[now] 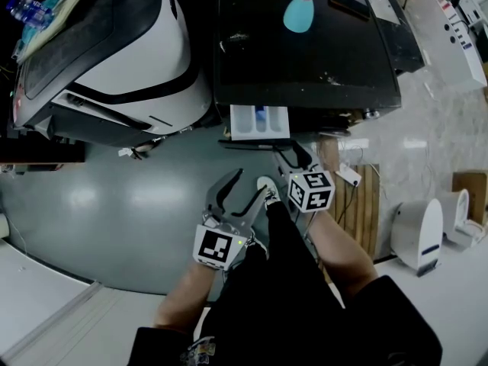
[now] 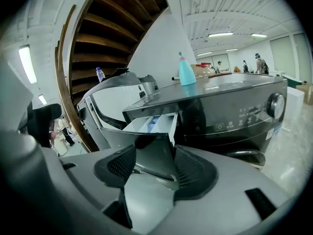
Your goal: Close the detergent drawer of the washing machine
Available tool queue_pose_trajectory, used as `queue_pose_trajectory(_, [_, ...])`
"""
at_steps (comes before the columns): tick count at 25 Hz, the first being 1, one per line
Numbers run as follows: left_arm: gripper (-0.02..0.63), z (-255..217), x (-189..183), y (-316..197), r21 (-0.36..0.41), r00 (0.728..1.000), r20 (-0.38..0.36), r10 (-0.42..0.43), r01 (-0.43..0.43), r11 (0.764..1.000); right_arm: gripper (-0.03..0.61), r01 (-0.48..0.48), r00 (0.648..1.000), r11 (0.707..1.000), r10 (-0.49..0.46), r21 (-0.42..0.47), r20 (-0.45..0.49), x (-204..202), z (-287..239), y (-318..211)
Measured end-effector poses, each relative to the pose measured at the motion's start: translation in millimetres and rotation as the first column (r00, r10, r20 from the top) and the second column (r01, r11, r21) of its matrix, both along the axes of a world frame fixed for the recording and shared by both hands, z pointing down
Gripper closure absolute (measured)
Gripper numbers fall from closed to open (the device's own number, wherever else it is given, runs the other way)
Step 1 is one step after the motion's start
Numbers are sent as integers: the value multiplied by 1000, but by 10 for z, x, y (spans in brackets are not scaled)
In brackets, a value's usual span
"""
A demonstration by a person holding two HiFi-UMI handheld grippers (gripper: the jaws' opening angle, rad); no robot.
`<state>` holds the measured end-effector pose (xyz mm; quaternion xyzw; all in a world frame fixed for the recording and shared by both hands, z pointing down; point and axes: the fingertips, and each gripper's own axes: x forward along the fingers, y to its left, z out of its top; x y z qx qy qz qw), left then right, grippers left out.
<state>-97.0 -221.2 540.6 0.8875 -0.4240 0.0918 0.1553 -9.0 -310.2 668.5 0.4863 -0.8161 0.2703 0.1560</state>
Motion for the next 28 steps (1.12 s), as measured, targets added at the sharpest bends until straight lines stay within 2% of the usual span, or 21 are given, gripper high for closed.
queue_pose_trajectory(19, [383, 75, -48, -333, -17, 1000, -5, -25, 25, 1000, 327, -50, 999, 999, 50, -3, 12, -50, 6, -651])
queue_pose_trajectory(28, [383, 110, -57, -404, -26, 1000, -7, -28, 28, 999, 318, -139, 990, 990, 140, -24, 25, -17, 24, -815])
